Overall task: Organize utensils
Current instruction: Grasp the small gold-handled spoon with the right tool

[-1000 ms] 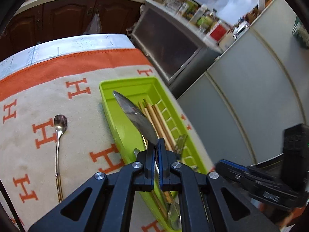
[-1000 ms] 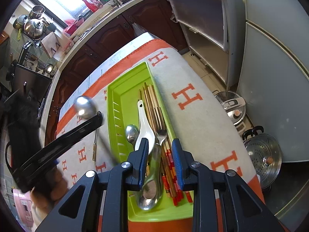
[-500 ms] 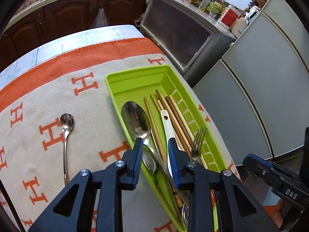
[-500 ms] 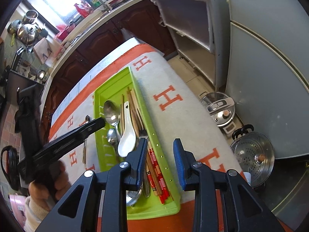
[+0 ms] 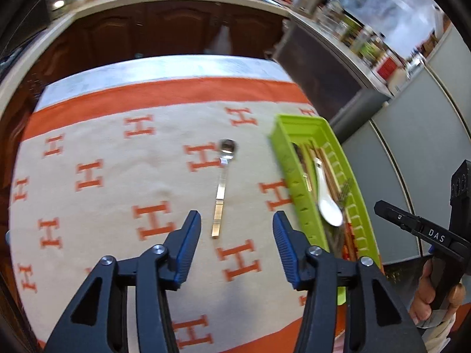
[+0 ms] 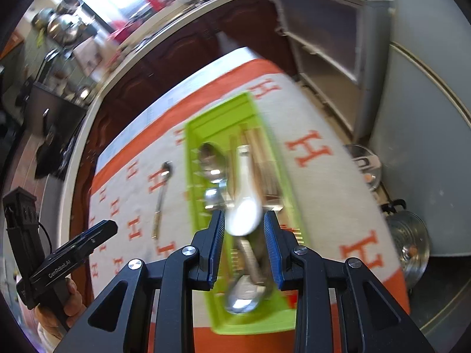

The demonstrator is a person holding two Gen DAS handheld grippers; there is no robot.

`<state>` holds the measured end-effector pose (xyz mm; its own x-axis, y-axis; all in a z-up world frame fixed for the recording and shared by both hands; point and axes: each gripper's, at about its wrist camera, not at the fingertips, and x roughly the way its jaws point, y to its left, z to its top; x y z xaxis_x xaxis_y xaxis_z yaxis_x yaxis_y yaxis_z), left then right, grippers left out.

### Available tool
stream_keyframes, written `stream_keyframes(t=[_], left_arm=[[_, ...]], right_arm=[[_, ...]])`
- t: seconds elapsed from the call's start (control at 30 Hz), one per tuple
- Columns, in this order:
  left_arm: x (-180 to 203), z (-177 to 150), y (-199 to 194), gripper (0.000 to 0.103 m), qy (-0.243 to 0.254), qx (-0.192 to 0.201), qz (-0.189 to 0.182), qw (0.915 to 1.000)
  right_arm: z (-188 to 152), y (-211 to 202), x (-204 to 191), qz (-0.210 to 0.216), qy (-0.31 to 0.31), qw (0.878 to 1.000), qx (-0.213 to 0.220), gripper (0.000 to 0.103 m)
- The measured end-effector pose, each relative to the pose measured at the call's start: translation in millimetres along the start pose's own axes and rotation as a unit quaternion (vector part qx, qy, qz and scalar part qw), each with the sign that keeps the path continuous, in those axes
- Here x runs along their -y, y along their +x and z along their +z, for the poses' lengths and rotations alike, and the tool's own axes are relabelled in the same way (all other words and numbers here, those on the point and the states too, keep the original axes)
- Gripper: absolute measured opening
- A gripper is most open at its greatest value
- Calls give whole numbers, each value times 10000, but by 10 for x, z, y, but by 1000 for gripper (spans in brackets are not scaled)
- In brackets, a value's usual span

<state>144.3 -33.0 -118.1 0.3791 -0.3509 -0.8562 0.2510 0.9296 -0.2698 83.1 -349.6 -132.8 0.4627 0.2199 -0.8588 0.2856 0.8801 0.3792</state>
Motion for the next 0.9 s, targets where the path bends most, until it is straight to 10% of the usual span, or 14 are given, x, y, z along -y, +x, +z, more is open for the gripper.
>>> stream_keyframes(t=[0.27, 0.9], left_arm=[[-683, -60, -487, 84, -576, 664, 530, 9947], [-1491, -324, 48, 89, -1106, 284, 1576, 9809]], right_arm=[[169, 282, -936, 240, -766, 9961, -377, 28], [442, 2215, -1833, -1037, -1090, 9702, -1898, 29]])
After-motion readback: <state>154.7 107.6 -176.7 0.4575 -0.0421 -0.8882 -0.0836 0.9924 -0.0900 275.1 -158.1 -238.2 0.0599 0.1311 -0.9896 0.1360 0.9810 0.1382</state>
